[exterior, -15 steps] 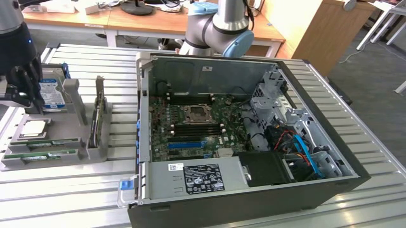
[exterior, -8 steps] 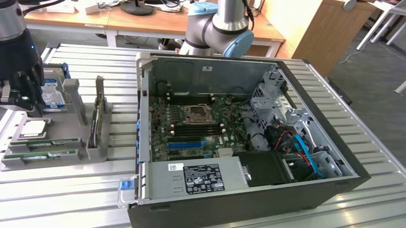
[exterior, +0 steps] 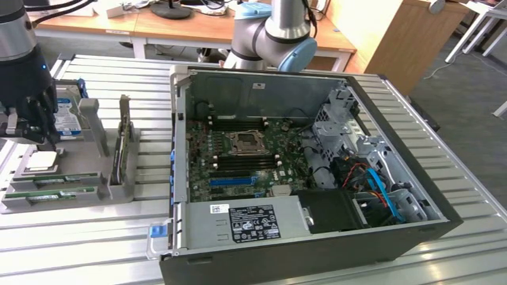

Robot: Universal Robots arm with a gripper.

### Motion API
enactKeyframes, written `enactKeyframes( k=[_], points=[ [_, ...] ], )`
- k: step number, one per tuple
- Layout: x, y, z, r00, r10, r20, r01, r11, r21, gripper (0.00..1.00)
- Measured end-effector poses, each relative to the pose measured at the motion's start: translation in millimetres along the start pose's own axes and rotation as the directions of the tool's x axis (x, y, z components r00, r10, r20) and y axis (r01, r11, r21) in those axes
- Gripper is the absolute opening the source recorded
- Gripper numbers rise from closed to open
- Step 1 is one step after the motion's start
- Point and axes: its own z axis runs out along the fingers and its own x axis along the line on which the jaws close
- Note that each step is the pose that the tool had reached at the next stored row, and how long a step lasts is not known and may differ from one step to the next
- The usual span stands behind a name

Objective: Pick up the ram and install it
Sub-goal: 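Pick up the ram and move it above insertion slot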

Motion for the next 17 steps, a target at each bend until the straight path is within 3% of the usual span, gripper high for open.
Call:
enactKeyframes(
  k=[5,17],
  points=[
    [0.1,-0.2,5.4,1.0,-0.003,-0.0002,0.003,1.0,-0.0001,0.3],
    [3.8,-0.1,5.5,1.0,-0.003,-0.0001,0.003,1.0,-0.0001,0.3]
  ],
)
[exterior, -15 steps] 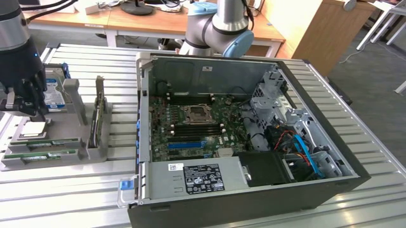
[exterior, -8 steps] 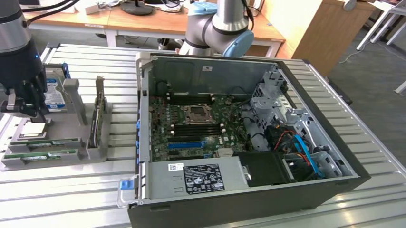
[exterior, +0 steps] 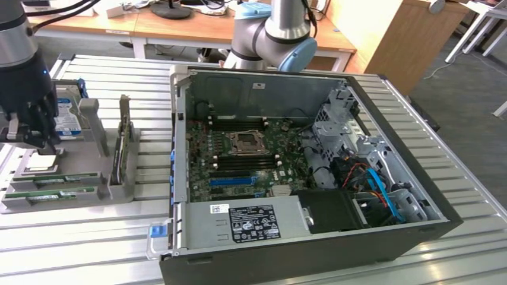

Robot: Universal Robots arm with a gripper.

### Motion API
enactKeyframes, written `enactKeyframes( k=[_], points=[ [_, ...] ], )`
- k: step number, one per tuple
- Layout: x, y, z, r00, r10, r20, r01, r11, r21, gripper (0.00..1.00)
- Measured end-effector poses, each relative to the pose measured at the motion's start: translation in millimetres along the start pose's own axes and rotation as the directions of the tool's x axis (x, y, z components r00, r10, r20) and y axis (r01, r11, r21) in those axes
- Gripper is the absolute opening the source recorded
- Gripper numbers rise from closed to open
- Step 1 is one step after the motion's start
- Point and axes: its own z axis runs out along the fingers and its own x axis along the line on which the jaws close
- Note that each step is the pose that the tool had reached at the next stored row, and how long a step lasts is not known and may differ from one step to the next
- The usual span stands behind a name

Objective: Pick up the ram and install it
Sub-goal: 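Pick up the ram and move it above insertion slot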

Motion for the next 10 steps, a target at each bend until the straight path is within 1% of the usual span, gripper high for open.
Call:
enactKeyframes(
  k=[10],
  points=[
    [8.1,0.5,-0.2,1.0,0.0,0.0,0.0,1.0,0.0,0.3]
  ],
)
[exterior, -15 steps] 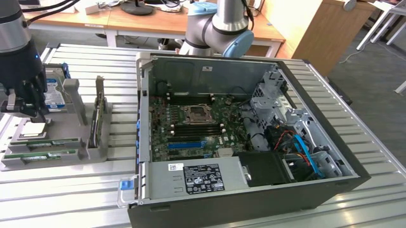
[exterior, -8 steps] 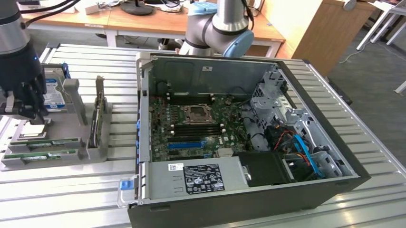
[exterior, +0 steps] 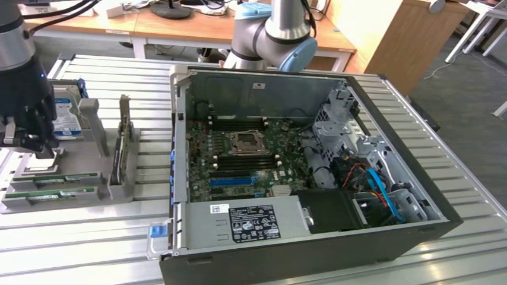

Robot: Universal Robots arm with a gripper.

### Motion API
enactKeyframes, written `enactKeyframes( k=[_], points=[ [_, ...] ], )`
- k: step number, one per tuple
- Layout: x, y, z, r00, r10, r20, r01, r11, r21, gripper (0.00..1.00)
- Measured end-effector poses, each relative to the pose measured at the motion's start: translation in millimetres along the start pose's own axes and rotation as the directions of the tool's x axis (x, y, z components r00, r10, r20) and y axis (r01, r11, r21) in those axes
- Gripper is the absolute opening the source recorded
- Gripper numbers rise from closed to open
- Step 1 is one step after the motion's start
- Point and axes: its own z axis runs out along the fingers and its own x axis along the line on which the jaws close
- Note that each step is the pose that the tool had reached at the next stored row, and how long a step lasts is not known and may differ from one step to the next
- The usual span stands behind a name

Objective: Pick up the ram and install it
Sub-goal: 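Pick up the ram and move it above insertion slot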

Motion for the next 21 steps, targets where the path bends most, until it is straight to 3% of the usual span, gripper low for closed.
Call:
enactKeyframes(
  k=[21],
  points=[
    [21.2,3.7,0.4,1.0,0.0,0.0,0.0,1.0,0.0001,0.3]
  ],
)
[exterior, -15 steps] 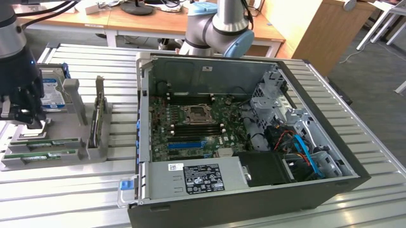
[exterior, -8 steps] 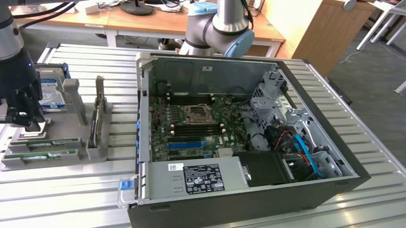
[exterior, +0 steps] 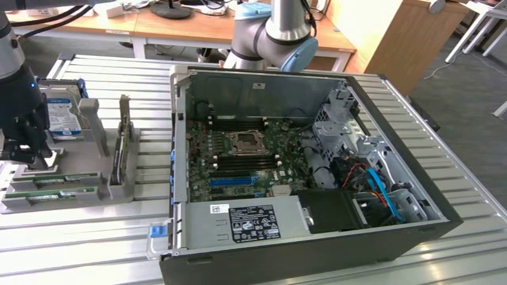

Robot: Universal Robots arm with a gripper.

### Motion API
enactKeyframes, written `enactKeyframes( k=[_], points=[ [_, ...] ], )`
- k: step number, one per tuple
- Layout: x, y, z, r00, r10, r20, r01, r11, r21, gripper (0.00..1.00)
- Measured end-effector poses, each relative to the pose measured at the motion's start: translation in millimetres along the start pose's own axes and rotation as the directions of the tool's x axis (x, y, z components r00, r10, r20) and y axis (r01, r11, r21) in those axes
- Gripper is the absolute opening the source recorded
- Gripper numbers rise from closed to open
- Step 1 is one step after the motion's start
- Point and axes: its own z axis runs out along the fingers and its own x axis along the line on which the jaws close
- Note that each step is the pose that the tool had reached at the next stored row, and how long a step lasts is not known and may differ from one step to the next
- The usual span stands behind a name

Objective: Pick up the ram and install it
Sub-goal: 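Pick up the ram and move it above insertion slot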

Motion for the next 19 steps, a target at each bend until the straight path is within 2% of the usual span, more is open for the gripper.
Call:
enactKeyframes(
  k=[19],
  points=[
    [0.3,-0.8,17.5,1.0,0.0,0.0,0.0,1.0,-0.0001,0.3]
  ],
)
